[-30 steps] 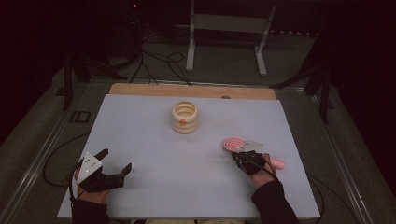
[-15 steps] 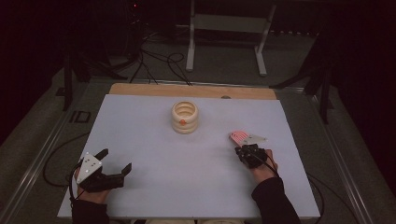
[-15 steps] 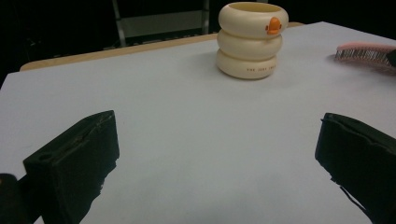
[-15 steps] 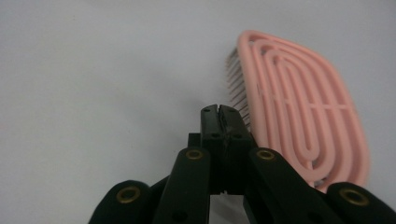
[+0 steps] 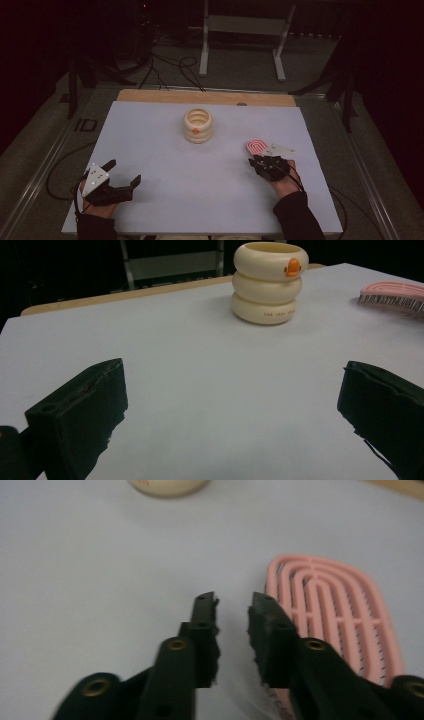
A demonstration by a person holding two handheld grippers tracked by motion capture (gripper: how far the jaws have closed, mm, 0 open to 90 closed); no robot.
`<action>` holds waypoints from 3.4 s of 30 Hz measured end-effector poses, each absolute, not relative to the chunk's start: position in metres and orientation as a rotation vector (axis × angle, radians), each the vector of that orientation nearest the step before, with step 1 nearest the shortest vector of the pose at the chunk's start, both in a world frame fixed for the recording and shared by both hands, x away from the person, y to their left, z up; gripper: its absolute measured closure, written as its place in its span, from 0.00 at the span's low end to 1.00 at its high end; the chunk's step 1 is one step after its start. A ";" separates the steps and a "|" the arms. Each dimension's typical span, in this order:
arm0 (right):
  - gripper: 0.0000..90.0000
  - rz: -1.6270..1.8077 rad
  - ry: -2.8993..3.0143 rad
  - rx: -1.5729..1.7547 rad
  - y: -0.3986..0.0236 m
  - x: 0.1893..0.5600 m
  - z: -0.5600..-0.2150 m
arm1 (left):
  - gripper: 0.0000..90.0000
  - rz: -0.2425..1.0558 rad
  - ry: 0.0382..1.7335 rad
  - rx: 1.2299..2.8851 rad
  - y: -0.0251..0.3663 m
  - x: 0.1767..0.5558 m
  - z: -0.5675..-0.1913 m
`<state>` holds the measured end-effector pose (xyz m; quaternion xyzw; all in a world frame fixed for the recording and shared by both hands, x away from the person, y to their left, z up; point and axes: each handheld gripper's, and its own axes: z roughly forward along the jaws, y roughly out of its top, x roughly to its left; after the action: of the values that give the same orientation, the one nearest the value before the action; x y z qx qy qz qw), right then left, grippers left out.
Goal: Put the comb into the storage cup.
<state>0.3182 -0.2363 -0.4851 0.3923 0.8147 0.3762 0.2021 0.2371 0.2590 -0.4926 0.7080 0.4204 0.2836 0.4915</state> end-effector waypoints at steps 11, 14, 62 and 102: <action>0.54 1.113 2.176 1.096 -0.259 0.297 -0.473 | 0.01 0.689 1.026 1.702 0.261 0.236 -0.492; 0.50 1.134 2.167 1.092 -0.264 0.292 -0.472 | 0.01 0.689 1.026 1.702 0.261 0.236 -0.492; 0.12 1.326 1.943 1.175 -0.312 0.246 -0.472 | 0.00 0.679 0.984 1.694 0.261 0.233 -0.486; 0.12 0.892 2.274 1.324 -0.286 0.312 -0.467 | 0.00 0.673 0.983 1.717 0.255 0.234 -0.489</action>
<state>0.3125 -0.2862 -0.4667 0.4687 0.8051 0.3156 0.1805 0.2342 0.2552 -0.4890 0.7105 0.4069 0.2786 0.5020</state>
